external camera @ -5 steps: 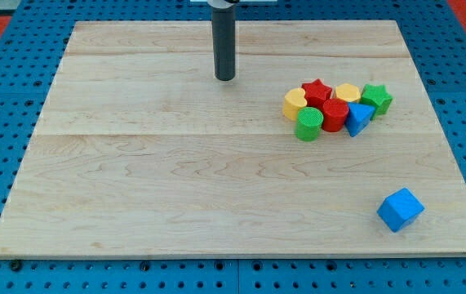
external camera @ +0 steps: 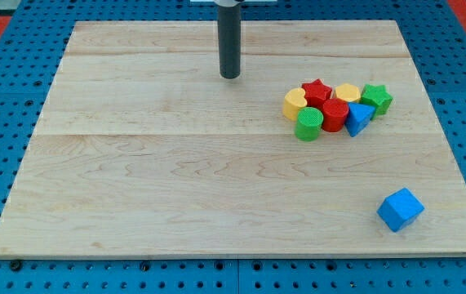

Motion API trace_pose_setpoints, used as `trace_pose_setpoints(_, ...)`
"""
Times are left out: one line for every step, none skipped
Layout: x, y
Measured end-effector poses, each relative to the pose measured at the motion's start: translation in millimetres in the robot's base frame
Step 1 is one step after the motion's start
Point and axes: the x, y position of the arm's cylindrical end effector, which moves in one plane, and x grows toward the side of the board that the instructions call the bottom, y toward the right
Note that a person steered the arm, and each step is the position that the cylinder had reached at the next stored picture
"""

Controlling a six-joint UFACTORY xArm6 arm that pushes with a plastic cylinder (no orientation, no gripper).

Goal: Push the group of blocks left a bit

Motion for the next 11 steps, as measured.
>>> trace_pose_setpoints(-10.0, 93.7)
trace_pose_setpoints(-2.1, 184.5)
trace_pose_setpoints(32.7, 256.8)
trace_pose_setpoints(82.5, 259.8)
trace_pose_setpoints(122.0, 203.1)
trace_pose_setpoints(133.9, 158.0)
trace_pose_setpoints(123.9, 175.9)
trace_pose_setpoints(98.1, 188.0)
trace_pose_setpoints(118.7, 145.0)
trace_pose_setpoints(129.7, 100.3)
trace_pose_setpoints(127.6, 128.3)
